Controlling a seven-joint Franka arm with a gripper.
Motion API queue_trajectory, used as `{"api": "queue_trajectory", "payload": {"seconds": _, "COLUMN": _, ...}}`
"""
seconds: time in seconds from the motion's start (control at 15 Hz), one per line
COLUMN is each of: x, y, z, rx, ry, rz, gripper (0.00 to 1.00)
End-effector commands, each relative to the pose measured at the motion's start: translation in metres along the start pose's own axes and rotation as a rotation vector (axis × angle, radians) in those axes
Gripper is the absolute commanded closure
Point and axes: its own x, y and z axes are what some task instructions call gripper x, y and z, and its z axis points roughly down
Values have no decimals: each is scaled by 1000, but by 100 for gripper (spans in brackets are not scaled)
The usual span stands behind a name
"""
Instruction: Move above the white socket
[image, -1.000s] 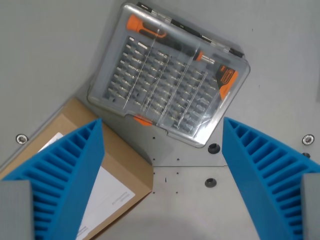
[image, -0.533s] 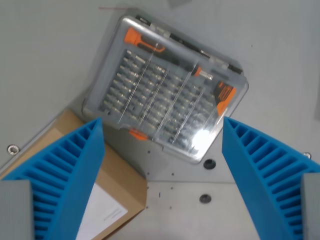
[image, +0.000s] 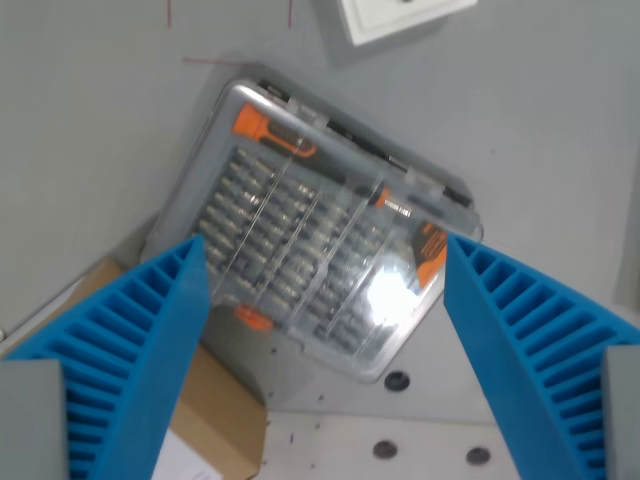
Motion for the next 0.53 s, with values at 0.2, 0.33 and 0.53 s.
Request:
{"api": "queue_trajectory", "payload": {"seconds": 0.2, "x": 20, "y": 11, "z": 14, "rx": 2, "ry": -10, "rz": -146, "gripper": 0}}
{"api": "queue_trajectory", "payload": {"seconds": 0.33, "x": 27, "y": 14, "z": 22, "rx": 2, "ry": -10, "rz": -166, "gripper": 0}}
{"api": "queue_trajectory", "payload": {"seconds": 0.53, "x": 37, "y": 18, "z": 34, "rx": 3, "ry": -12, "rz": -192, "gripper": 0}}
